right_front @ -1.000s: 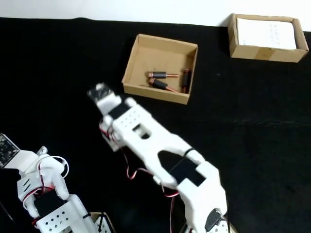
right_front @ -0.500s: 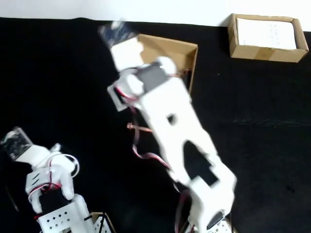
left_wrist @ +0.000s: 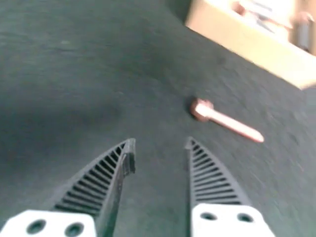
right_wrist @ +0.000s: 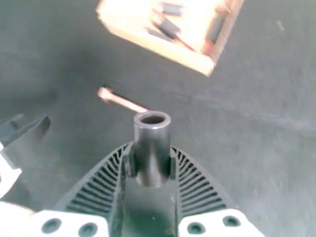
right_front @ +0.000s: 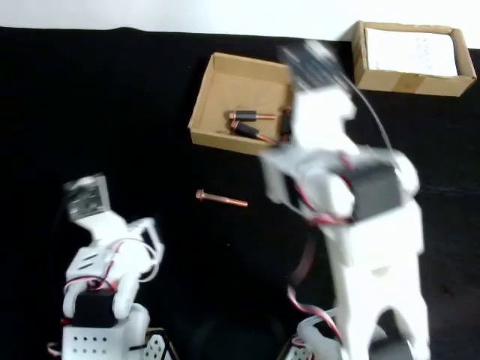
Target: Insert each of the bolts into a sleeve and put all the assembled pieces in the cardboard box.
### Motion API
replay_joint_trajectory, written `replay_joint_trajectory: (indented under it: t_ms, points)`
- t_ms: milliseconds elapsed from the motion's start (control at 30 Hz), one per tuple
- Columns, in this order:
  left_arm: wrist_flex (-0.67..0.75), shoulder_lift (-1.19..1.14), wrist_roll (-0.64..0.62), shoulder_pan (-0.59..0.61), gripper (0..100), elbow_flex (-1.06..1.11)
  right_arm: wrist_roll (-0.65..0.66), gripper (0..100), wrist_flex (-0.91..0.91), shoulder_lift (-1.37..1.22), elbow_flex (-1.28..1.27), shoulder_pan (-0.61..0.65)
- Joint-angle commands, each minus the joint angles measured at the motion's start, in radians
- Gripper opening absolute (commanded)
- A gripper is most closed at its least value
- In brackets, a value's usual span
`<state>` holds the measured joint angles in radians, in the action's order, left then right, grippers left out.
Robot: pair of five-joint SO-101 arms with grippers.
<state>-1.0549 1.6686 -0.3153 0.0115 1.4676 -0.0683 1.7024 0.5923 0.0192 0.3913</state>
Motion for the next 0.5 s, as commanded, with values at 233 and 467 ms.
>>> replay_joint_trajectory:
  t_ms: [233,467]
  points:
    - [0.018,-0.754,-0.118,-0.199,20,-0.547,0.006,0.6,-0.286,0.553,-0.748,-0.303]
    - [-0.020,-1.236,-0.293,-0.248,21,-0.771,0.006,0.6,-0.386,0.727,-0.961,-0.381]
